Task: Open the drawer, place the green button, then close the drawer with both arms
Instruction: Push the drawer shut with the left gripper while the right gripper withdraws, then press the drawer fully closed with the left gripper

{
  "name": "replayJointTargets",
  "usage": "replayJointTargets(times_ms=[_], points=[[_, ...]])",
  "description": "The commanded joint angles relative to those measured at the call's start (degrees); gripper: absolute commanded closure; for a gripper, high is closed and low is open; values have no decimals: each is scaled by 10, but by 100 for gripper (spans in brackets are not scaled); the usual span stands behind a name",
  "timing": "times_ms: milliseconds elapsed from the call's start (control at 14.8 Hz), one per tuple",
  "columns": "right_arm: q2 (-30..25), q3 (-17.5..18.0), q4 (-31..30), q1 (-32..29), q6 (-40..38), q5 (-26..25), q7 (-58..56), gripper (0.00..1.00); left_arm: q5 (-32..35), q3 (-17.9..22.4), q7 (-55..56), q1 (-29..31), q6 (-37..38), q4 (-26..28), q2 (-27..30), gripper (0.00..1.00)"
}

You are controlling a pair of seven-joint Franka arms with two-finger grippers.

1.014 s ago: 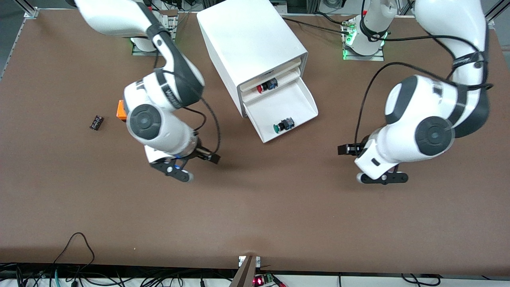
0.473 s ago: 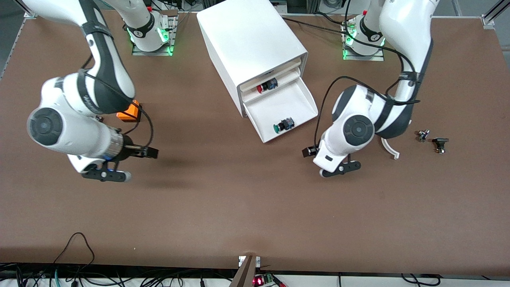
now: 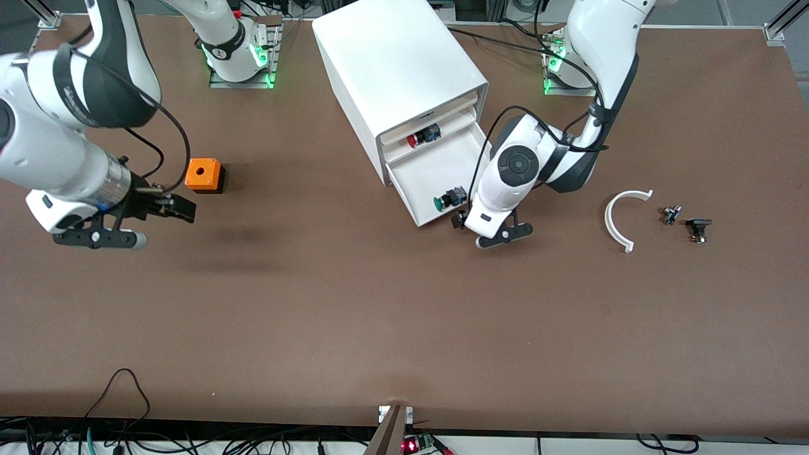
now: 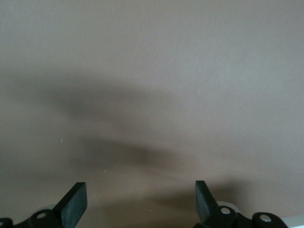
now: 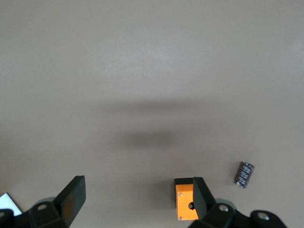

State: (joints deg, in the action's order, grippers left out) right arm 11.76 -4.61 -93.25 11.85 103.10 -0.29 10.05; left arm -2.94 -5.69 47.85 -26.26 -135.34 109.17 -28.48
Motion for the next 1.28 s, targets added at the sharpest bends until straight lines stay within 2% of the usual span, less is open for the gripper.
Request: replayJointTargets(times_ms=[0,135,338,811,1014,1216], points=[[-63,52,-48,-58,3,-9,-10,0,19,2,15,-10,-17,53,39,0],[-101,88,-74,-95,2,-9,-10,0,19,-1,22,-14,-17,68,47,0],[-140,122,-92,-126,-8,-9,-10,0,19,-27,49,-13,-18,85,56,0],[-143,118,-82,-127,-20,-5,-23,0,10,-78,124,-8,-18,107,57,0],[-135,85,-75,-128,-18,-5,-27,0,8,-99,147,-6,-19,114,58,0],[-138,81,-74,-127,-19,-2,-21,0,8,-114,156,-6,-18,119,58,0]])
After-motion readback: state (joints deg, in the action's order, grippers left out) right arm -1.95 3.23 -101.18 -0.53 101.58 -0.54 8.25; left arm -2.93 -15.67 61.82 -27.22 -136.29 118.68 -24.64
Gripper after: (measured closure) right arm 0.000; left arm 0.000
